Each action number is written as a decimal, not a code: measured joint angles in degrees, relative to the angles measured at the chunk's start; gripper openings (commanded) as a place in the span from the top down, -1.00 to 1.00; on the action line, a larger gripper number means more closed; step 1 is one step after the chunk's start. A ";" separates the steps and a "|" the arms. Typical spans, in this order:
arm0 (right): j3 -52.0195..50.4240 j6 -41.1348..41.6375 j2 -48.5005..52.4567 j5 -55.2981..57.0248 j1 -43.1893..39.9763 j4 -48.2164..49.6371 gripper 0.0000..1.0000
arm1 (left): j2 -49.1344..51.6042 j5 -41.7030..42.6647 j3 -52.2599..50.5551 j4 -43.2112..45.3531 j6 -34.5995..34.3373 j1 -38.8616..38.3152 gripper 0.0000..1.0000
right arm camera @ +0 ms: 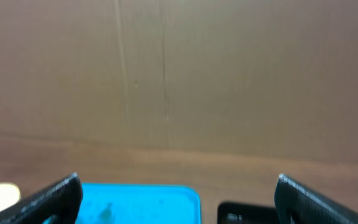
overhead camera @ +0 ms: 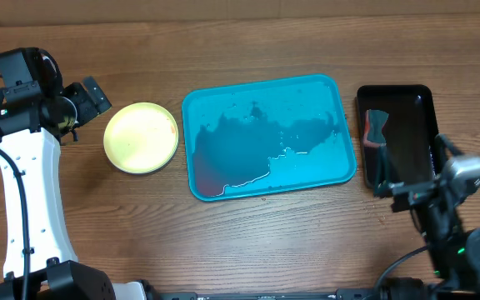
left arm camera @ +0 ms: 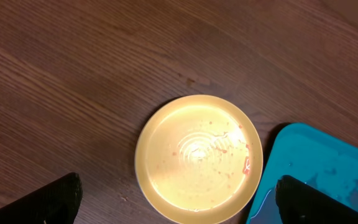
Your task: Clean dirty plates on tray and stack at the side
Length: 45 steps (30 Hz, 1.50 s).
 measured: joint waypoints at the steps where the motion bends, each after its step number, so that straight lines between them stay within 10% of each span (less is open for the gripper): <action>1: -4.37 0.24 -2.89 -0.02 0.00 2.91 -1.00 | 0.00 0.02 0.00 0.00 0.00 0.00 -0.99; 11: -21.73 0.92 -14.84 0.04 0.83 8.31 -1.00 | 0.00 0.04 0.00 0.02 0.00 0.00 -1.00; 45: -26.95 1.14 -15.32 -0.42 1.14 8.02 -1.00 | 0.00 0.02 0.00 0.02 0.00 0.00 -0.99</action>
